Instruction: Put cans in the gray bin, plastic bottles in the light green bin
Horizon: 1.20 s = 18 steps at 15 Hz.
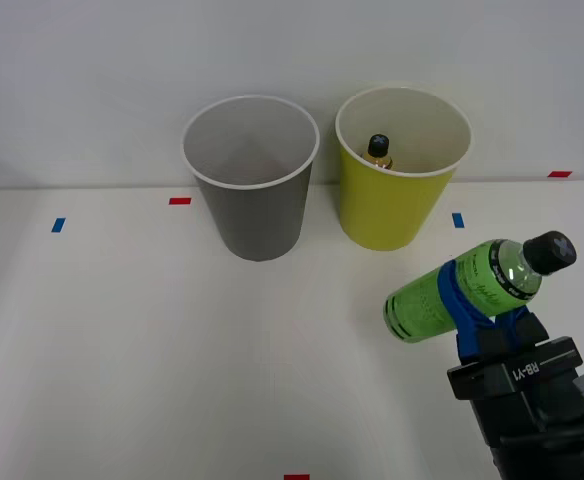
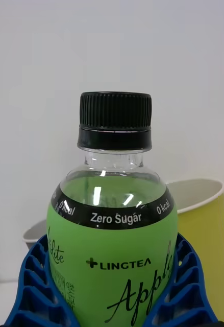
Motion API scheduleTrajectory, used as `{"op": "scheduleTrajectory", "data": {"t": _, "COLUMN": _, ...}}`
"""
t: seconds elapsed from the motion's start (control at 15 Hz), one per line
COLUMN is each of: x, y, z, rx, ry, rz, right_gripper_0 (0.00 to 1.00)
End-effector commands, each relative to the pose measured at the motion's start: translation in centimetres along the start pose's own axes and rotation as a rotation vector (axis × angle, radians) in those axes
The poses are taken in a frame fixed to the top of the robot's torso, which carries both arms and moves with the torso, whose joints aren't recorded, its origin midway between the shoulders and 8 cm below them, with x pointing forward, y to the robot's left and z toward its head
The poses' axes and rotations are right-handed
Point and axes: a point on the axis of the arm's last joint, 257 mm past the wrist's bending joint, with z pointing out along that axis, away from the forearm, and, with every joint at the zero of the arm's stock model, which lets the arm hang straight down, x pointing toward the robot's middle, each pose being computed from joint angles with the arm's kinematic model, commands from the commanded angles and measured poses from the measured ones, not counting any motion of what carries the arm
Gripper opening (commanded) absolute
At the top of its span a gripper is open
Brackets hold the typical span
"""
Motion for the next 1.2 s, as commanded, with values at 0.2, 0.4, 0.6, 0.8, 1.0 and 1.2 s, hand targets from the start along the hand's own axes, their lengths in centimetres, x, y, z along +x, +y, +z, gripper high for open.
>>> {"op": "scheduleTrajectory", "data": {"t": 0.2, "x": -4.0, "y": -1.2, "z": 3.8, "rx": 0.024, "ry": -0.141, "rz": 0.041, "right_gripper_0": 0.00}}
{"op": "scheduleTrajectory", "data": {"t": 0.4, "x": -6.2, "y": -1.2, "z": 7.1, "rx": 0.013, "ry": -0.155, "rz": 0.085, "right_gripper_0": 0.00}}
{"op": "scheduleTrajectory", "data": {"t": 0.6, "x": -8.2, "y": -2.2, "z": 10.8, "rx": 0.016, "ry": -0.172, "rz": 0.120, "right_gripper_0": 0.00}}
{"op": "scheduleTrajectory", "data": {"t": 0.8, "x": -9.6, "y": -2.6, "z": 14.2, "rx": -0.001, "ry": -0.153, "rz": 0.108, "right_gripper_0": 0.00}}
{"op": "scheduleTrajectory", "data": {"t": 1.0, "x": -9.4, "y": -4.6, "z": 17.2, "rx": 0.020, "ry": -0.139, "rz": 0.099, "right_gripper_0": 0.00}}
{"op": "scheduleTrajectory", "data": {"t": 1.2, "x": -7.7, "y": -6.9, "z": 20.6, "rx": 0.059, "ry": -0.136, "rz": 0.084, "right_gripper_0": 0.00}}
